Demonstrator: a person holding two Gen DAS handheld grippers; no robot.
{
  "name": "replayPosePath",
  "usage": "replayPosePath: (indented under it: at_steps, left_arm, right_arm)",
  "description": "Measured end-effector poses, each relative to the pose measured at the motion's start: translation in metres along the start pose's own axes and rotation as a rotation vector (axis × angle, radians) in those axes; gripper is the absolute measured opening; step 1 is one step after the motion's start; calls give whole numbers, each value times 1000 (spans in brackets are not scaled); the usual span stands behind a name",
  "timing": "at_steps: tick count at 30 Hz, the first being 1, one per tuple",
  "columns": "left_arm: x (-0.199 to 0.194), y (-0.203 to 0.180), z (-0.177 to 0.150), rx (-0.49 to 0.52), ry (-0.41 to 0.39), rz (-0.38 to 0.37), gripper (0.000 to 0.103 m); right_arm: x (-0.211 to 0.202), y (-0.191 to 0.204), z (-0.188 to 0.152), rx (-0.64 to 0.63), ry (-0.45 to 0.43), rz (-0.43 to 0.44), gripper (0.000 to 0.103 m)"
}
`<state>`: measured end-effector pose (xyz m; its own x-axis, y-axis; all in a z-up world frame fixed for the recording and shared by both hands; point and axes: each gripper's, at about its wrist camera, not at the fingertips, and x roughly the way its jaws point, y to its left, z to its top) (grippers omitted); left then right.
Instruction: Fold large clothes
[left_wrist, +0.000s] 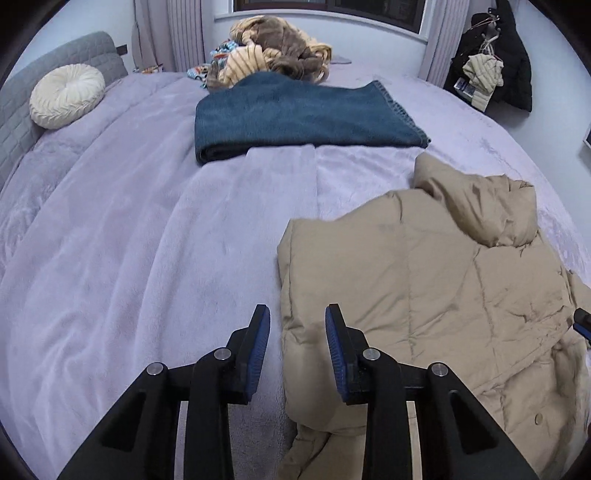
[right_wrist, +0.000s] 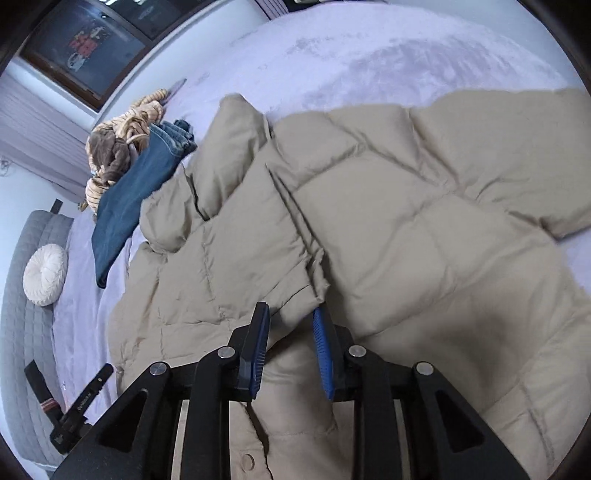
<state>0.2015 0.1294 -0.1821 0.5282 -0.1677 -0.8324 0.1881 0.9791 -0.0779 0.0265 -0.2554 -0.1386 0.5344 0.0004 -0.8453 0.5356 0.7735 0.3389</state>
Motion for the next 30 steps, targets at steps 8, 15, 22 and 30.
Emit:
replayPosePath:
  at_steps: [8, 15, 22, 30]
  left_arm:
    - [50, -32, -5, 49, 97, 44, 33]
    - [63, -37, -11, 52, 129, 72, 34]
    - [14, -61, -9, 85, 112, 53, 34]
    - [-17, -142, -32, 140, 153, -50, 35]
  right_arm:
    - [41, 42, 12, -275, 81, -73, 26]
    - [56, 5, 0, -250, 184, -70, 18]
    - [2, -45, 6, -75, 163, 60, 36]
    - [-32, -109, 3, 122, 157, 85, 56]
